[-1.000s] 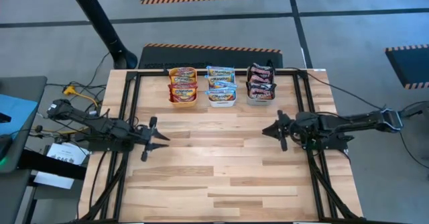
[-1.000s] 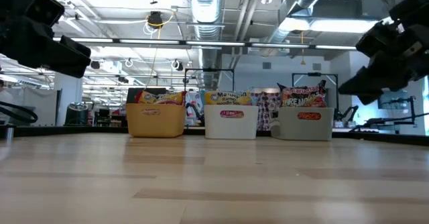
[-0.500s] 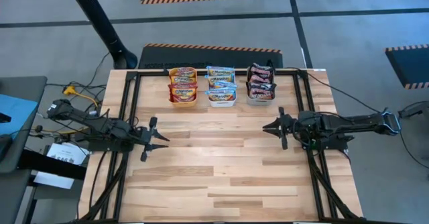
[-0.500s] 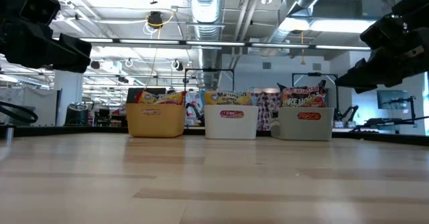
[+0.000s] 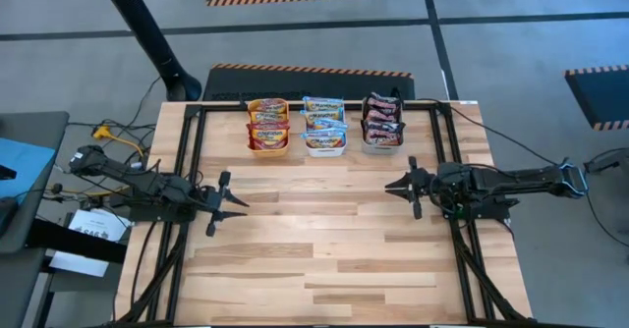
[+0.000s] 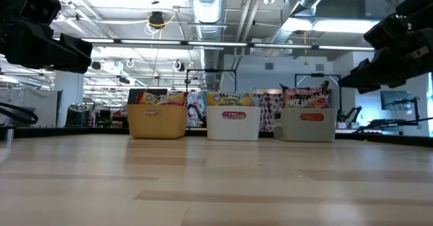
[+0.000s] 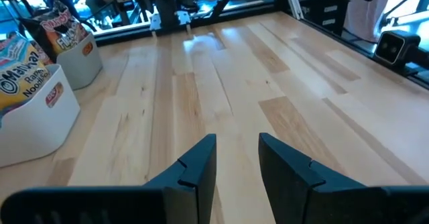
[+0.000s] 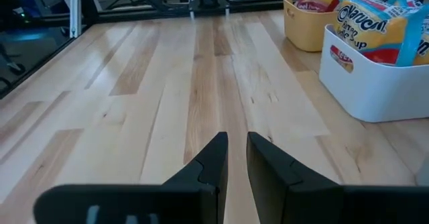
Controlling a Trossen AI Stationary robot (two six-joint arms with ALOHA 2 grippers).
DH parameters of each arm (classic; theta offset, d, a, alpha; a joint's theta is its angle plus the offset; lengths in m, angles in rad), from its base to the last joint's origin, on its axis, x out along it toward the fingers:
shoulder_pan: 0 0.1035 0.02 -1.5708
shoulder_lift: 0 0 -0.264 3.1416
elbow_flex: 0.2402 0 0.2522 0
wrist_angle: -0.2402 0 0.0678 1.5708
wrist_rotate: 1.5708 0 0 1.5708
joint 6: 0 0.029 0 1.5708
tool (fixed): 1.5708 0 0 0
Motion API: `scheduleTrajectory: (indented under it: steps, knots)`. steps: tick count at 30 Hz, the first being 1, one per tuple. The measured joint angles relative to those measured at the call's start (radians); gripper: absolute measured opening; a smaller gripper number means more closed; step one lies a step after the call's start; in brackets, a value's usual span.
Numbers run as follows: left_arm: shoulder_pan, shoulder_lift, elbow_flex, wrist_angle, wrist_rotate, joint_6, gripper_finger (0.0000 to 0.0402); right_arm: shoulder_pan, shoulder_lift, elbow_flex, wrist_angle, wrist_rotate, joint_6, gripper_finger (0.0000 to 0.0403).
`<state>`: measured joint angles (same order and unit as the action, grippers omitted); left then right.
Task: Sort Maruchan noodles
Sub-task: Return to Home Position
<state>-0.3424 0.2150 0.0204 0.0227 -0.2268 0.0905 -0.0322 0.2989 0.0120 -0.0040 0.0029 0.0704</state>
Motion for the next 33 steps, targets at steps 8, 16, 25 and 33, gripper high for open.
scheduleTrajectory:
  steps: [8,16,25,33]
  knots:
    - [0.007,-0.077,0.000,0.000,-0.001,0.001,0.0103,-0.009,-0.110,0.000,0.000,-0.001,0.000,0.0082]
    - [0.099,-0.216,0.001,0.002,0.002,-0.006,0.0103,-0.044,-0.290,0.000,0.000,-0.001,0.000,0.0082]
    - [0.174,-0.213,-0.010,0.042,-0.002,-0.005,0.0103,-0.082,-0.298,-0.002,0.039,-0.006,0.000,0.0082]
    - [0.193,-0.211,-0.010,0.042,-0.002,-0.005,0.0102,-0.082,-0.293,-0.001,0.037,-0.005,0.000,0.0082]
